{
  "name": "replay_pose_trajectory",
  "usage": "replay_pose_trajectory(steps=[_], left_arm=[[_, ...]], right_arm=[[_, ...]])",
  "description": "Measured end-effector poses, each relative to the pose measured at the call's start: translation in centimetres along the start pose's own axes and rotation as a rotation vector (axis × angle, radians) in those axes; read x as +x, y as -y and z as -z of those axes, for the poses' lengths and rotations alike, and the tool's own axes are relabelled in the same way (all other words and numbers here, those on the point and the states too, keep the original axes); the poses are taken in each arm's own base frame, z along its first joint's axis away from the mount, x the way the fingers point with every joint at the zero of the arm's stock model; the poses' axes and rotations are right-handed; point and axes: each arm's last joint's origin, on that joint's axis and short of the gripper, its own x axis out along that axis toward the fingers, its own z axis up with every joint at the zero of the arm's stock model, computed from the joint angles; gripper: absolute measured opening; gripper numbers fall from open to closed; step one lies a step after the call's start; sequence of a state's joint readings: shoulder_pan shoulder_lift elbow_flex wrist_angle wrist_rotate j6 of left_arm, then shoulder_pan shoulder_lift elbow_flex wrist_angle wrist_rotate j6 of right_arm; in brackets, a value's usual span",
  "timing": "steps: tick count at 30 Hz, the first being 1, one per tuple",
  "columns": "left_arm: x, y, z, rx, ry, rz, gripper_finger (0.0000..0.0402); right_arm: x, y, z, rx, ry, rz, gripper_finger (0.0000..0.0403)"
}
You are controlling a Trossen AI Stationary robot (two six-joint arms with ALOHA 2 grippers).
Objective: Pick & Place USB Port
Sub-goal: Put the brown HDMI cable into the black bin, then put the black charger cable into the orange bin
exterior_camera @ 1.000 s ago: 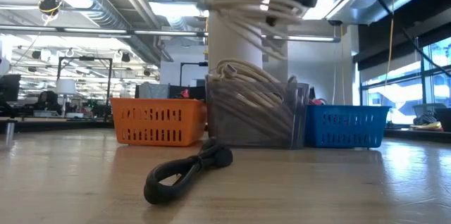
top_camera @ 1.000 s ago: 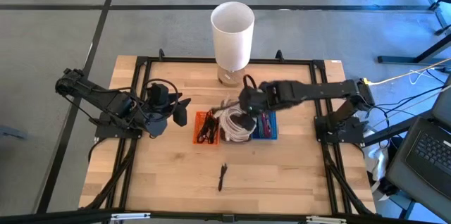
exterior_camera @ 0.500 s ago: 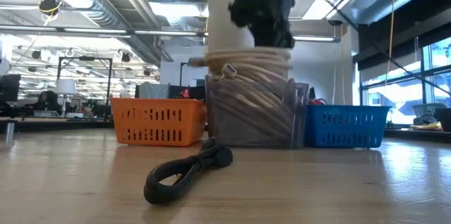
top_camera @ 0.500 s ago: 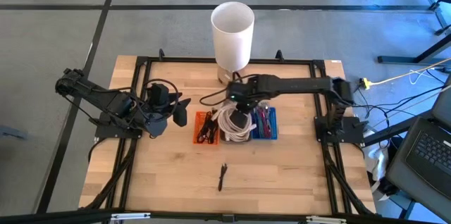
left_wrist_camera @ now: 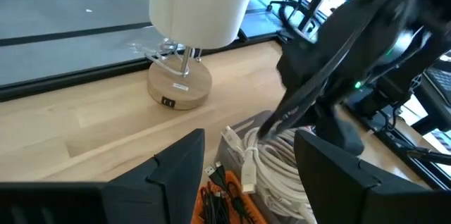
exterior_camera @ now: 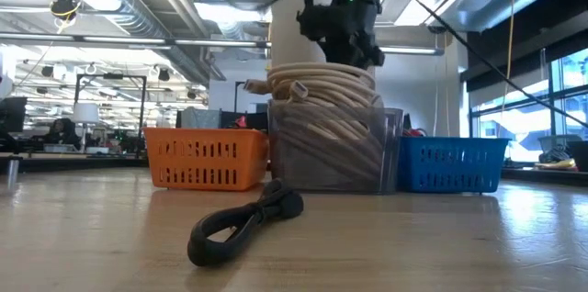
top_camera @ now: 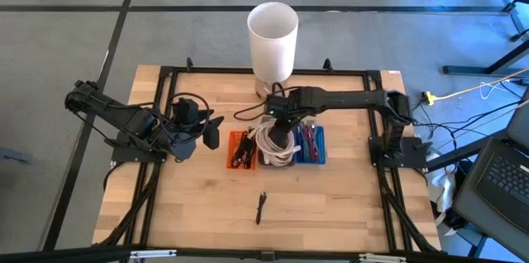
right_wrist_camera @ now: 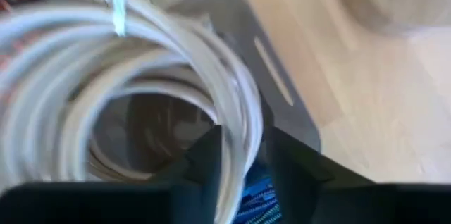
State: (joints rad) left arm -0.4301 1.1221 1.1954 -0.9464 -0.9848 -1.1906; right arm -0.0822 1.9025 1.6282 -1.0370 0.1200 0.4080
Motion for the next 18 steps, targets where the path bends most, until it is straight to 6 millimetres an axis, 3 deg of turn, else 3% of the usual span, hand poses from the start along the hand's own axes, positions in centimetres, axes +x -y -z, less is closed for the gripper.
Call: replay_pose_trajectory(steps=[7, 11, 18], left_arm=[[0.0, 0.0, 0.0, 0.007, -0.011, 0.005, 0.0212], [0.0, 0.2, 0.5, -0.05, -0.123, 0.048, 0.0212], [0.7, 2.2, 6.3, -0.152, -0.304, 0.065, 0.0212]], right_arm=[[-3.9, 0.6, 0.6, 0.085, 0.089, -0.028, 0.0177], [-7.1, 0.2, 2.2, 0.125, 0.123, -0.051, 0.0194], [-13.6, -1.3, 7.3, 0.164, 0.279, 0.021, 0.019]])
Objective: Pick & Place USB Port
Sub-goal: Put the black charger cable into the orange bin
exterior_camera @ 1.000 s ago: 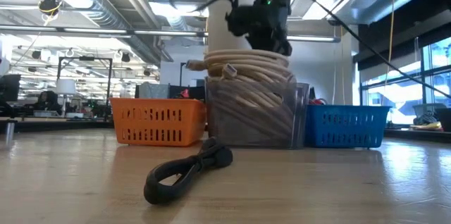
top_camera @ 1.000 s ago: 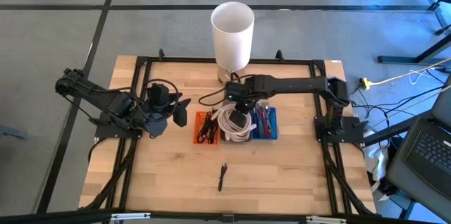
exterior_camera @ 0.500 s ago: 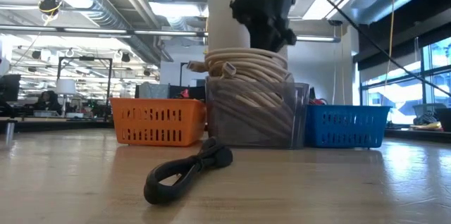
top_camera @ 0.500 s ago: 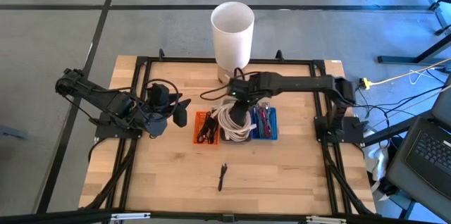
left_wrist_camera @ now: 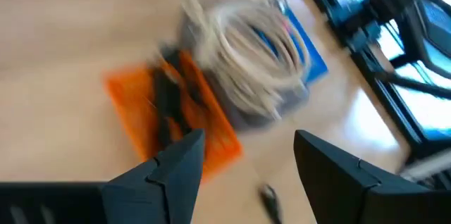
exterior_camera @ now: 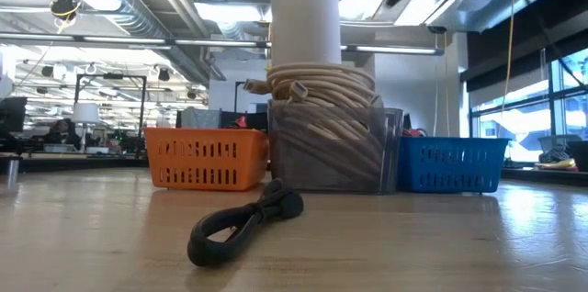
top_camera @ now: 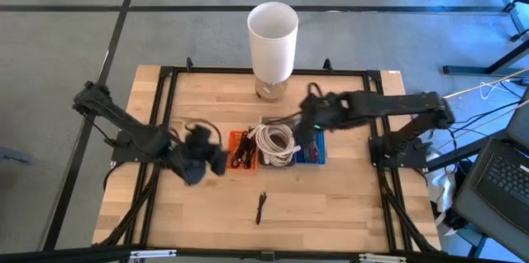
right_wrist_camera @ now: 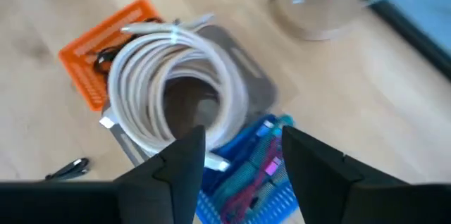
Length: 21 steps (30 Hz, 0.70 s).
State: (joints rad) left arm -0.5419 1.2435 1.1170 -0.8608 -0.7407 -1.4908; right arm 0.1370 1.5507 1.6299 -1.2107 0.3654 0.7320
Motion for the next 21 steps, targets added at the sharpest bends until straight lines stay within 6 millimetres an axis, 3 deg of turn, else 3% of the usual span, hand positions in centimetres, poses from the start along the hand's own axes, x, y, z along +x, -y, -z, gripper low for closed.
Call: replay_pose_trajectory(steps=[6, 10, 16, 21], left_arm=[[4.2, 3.8, 5.4, -0.089, -0.156, 0.113, 0.0212], [7.4, 4.7, 8.0, -0.165, -0.287, 0.103, 0.0212], [11.0, 3.7, 10.9, -0.294, -0.431, -0.069, 0.0212], [12.7, 4.2, 12.5, -0.352, -0.454, -0.029, 0.0212]], right_arm=[[-5.1, 1.4, 3.2, 0.076, 0.087, 0.072, 0.0176], [-7.2, 2.7, 4.4, 0.112, 0.123, 0.084, 0.0173], [-8.4, 3.4, 4.8, 0.116, 0.18, 0.088, 0.0172], [-8.4, 3.5, 4.9, 0.079, 0.187, 0.115, 0.0172]])
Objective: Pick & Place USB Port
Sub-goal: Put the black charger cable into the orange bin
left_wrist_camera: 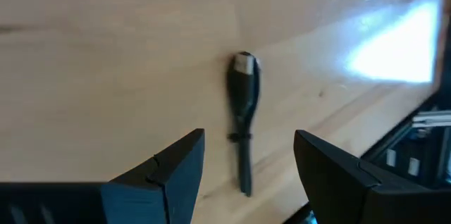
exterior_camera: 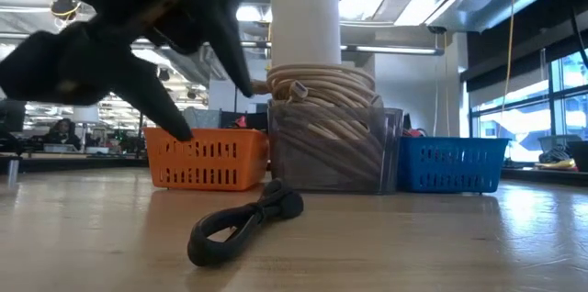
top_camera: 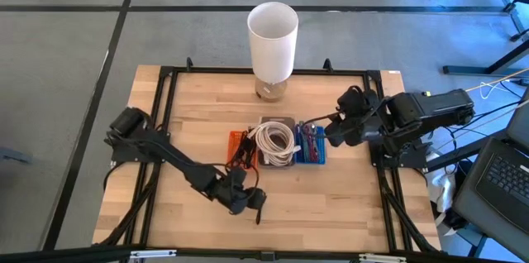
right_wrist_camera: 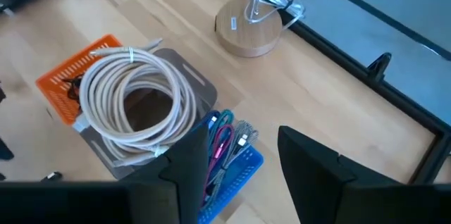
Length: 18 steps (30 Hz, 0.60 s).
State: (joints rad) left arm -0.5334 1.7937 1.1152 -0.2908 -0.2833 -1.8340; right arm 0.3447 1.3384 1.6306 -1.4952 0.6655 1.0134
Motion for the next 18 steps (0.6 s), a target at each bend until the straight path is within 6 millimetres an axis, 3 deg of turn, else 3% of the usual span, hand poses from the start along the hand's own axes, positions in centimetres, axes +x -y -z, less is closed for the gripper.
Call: replay_pose_trajectory(steps=[7, 18], left_arm=[[2.5, -0.1, 0.7, -0.01, -0.038, 0.04, 0.0212], [5.5, -0.9, 1.2, 0.112, -0.103, 0.03, 0.0212]], right_arm=[[0.0, 0.1, 0.0, -0.012, 0.01, 0.013, 0.0172], [0.0, 0.0, 0.0, -0.005, 0.012, 0.01, 0.0172]])
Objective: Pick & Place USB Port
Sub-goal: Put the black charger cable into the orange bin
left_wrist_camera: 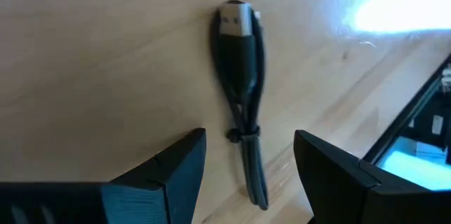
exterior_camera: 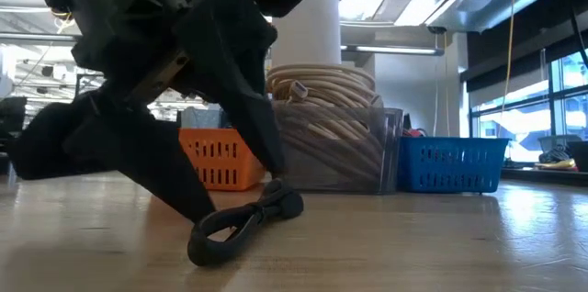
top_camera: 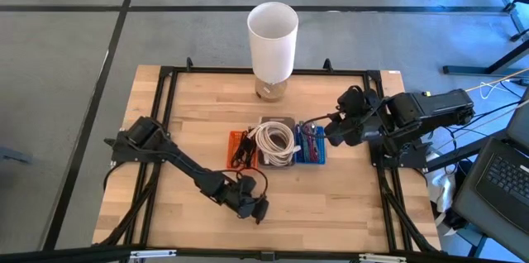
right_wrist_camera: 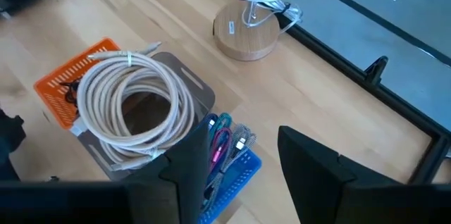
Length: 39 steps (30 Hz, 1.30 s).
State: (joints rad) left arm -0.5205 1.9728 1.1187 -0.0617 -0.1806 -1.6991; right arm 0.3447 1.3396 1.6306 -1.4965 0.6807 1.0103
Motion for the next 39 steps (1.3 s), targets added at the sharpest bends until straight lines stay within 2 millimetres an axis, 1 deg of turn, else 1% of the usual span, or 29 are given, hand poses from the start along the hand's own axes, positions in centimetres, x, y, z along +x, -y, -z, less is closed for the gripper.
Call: replay_pose_trajectory(steps=[3, 7, 10, 12, 14, 20, 23, 27, 32, 36, 39], left_arm=[[0.6, -0.1, -0.1, 0.023, 0.002, 0.008, 0.0212], [0.8, -0.2, -0.5, 0.046, 0.004, -0.004, 0.0211], [0.9, -0.4, -0.9, 0.067, 0.011, -0.02, 0.0194], [1.3, -0.6, -1.1, 0.076, 0.018, -0.034, 0.0172], [1.6, -0.8, -1.1, 0.079, 0.026, -0.042, 0.0141], [2.7, -1.2, -0.9, 0.101, 0.058, -0.029, 0.0022], [2.7, -1.0, -0.9, 0.104, 0.066, -0.004, 0.0011], [1.7, -0.4, -0.9, 0.13, 0.058, 0.027, 0.0005], [-0.5, 0.4, -0.6, 0.163, 0.054, 0.035, 0.0], [-3.5, 1.7, -0.4, 0.161, 0.055, 0.076, 0.0], [-5.9, 2.3, -0.6, 0.165, 0.103, 0.096, 0.0001]], right_arm=[[0.0, -0.1, 0.0, 0.008, 0.003, -0.005, 0.0172], [0.0, -0.1, -0.1, 0.01, 0.005, -0.008, 0.0172], [0.0, -0.1, -0.1, 0.011, 0.005, -0.008, 0.0172], [0.0, -0.1, -0.1, 0.011, 0.005, -0.008, 0.0172], [0.0, -0.1, -0.1, 0.011, 0.005, -0.009, 0.0172], [0.0, -0.2, -0.1, 0.017, 0.009, -0.015, 0.0172], [0.0, -0.2, -0.1, 0.018, 0.009, -0.015, 0.0172], [0.0, -0.2, -0.1, 0.017, 0.002, -0.019, 0.0172], [0.0, -0.2, -0.1, 0.017, -0.007, -0.025, 0.0172], [0.0, -0.2, -0.1, 0.018, -0.007, -0.026, 0.0172], [0.0, -0.2, -0.1, 0.019, -0.008, -0.029, 0.0172]])
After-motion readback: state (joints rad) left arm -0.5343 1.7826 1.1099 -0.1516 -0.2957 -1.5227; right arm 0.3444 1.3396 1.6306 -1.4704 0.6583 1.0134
